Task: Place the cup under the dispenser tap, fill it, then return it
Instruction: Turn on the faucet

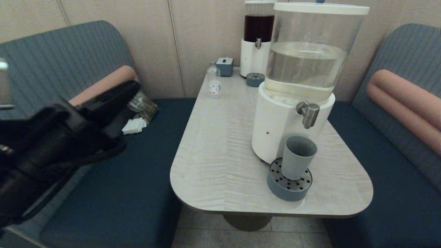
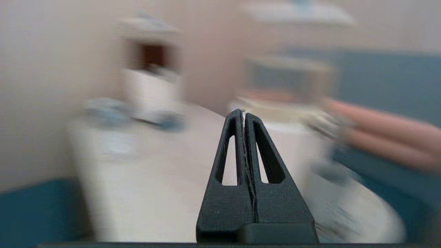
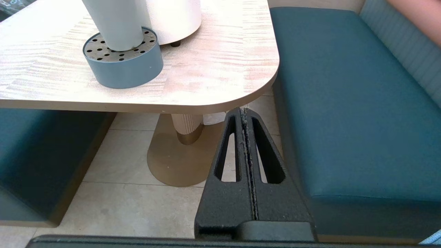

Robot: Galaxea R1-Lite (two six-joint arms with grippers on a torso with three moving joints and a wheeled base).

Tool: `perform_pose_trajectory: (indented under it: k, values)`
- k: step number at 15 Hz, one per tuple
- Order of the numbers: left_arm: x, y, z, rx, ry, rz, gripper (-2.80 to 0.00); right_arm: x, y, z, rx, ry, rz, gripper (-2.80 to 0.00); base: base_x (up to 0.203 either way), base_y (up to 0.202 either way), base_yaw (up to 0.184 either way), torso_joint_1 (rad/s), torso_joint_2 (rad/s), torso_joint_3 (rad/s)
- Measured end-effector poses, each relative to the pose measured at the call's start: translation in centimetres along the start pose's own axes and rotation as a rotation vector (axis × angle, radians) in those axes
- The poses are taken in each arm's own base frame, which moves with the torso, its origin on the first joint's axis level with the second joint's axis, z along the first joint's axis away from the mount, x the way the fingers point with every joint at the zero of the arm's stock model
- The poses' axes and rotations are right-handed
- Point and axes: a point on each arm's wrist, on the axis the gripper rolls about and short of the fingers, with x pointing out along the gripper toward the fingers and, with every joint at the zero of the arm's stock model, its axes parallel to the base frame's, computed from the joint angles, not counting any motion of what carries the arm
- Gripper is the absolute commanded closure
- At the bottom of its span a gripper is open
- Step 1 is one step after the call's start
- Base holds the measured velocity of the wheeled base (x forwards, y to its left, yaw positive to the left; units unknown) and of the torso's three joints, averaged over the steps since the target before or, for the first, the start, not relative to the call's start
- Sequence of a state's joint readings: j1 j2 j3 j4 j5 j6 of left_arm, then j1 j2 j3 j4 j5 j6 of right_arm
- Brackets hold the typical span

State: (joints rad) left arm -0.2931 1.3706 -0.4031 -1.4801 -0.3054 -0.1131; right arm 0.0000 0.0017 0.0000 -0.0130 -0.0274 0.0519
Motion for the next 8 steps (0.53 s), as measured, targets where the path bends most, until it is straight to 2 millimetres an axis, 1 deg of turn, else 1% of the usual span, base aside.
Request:
perform_pose_trajectory:
  k: [1, 3, 5, 8]
  values:
    - [-1.6, 0.5, 1.5, 0.034, -0.033, 0.068, 0.00, 0.0, 0.0, 0.0, 0.000, 0.000, 0.000, 0.00, 0.000, 0.000, 0.000, 0.000, 0.00, 0.000]
    - [-4.3, 0.4, 4.2, 0.093, -0.089, 0.152, 0.00, 0.0, 0.0, 0.0, 0.000, 0.000, 0.000, 0.00, 0.000, 0.000, 0.000, 0.000, 0.00, 0.000]
    - [-7.1, -0.9, 6.8, 0.137, -0.138, 0.199, 0.00, 0.0, 0.0, 0.0, 0.000, 0.000, 0.000, 0.00, 0.000, 0.000, 0.000, 0.000, 0.00, 0.000]
    - [-11.6, -3.7, 9.8, 0.164, -0.173, 0.245, 0.00, 0.0, 0.0, 0.0, 0.000, 0.000, 0.000, 0.00, 0.000, 0.000, 0.000, 0.000, 0.00, 0.000]
